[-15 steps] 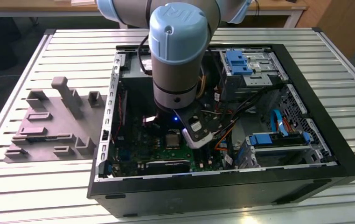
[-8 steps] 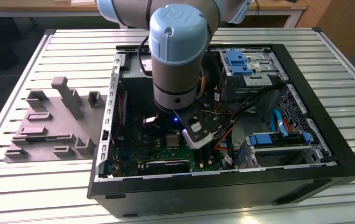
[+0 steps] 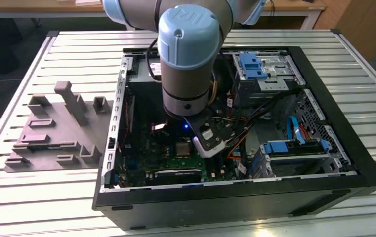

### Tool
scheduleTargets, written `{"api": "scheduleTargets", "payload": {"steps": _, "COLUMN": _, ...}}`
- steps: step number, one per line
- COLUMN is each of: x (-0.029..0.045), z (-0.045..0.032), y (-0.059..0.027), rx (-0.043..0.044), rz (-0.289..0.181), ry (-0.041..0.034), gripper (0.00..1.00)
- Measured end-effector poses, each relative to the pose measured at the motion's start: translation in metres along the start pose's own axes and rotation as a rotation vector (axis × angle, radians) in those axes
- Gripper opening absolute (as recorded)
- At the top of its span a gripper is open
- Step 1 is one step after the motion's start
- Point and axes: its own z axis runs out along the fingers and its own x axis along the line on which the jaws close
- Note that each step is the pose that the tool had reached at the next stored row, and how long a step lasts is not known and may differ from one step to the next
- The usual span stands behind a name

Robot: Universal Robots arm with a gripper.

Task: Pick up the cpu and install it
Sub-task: 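Place the cpu into insertion slot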

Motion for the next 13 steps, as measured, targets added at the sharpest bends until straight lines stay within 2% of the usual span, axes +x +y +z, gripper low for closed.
{"api": "scheduleTargets", "payload": {"steps": 4, "x": 0.0001, "z": -0.0049, "y": 0.0000, "rx": 0.0008, "rz": 0.000, "ry": 0.0004, "gripper": 0.47}}
{"api": "scheduleTargets", "payload": {"steps": 13, "x": 0.0001, "z": -0.0034, "y": -0.0013, "rx": 0.0007, "rz": 0.000, "ry": 0.0003, "gripper": 0.47}}
